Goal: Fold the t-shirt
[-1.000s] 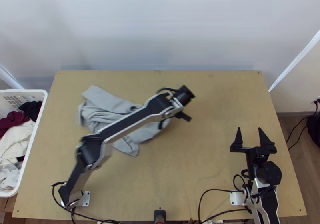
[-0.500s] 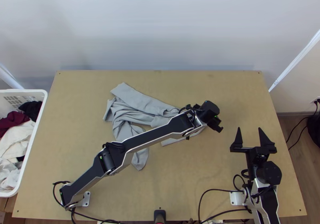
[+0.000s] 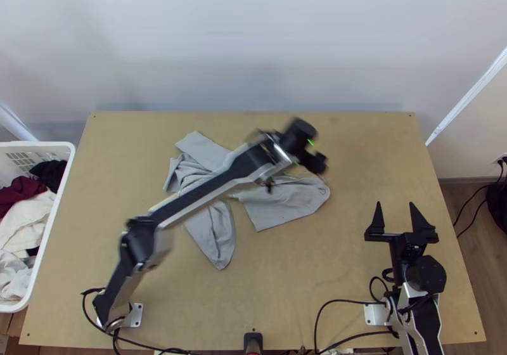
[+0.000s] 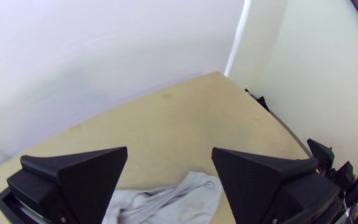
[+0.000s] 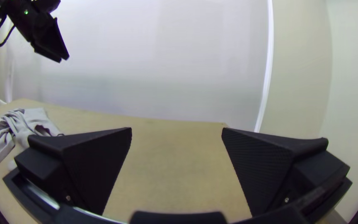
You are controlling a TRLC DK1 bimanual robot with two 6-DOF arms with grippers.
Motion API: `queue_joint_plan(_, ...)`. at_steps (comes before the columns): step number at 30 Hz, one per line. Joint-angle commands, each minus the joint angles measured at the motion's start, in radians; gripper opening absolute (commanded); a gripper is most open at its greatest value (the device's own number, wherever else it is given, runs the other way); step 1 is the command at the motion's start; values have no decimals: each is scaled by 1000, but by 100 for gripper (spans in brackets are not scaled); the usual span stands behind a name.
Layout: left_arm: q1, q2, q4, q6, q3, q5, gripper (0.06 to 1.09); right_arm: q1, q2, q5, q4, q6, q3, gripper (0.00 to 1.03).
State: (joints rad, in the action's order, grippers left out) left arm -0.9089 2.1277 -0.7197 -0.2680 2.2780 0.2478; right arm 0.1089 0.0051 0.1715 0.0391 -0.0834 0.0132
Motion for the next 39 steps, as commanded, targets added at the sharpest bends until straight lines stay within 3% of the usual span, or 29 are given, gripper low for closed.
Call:
queue_joint_plan(1, 65, -107, -101, 23, -25, 11, 105, -5, -7, 10, -11, -16, -10, 98)
queue_joint_plan(10, 303, -376, -342, 21, -156, 38, 105, -5, -7, 10, -11, -16, -10, 98)
queue_joint_plan(14, 413, -514, -371, 12, -275, 38, 105, 11, -7, 8, -11, 86, -10, 98)
queue_joint_plan(25, 654, -911, -380, -13, -710, 38, 105, 58, -8, 5, -10, 131, -10, 98)
queue_joint_plan(28, 703, -1005, -402, -13, -781, 38, 105, 129, -10, 6, -8, 125, -10, 98)
queue_joint_plan(35, 866, -1158, -439, 36, -894, 21, 105, 163, -10, 5, 15, 120, 50, 98)
queue_joint_plan(39, 953, -1203, -437, 78, -946, -10, 105, 212, -8, -4, 122, 48, 111, 98)
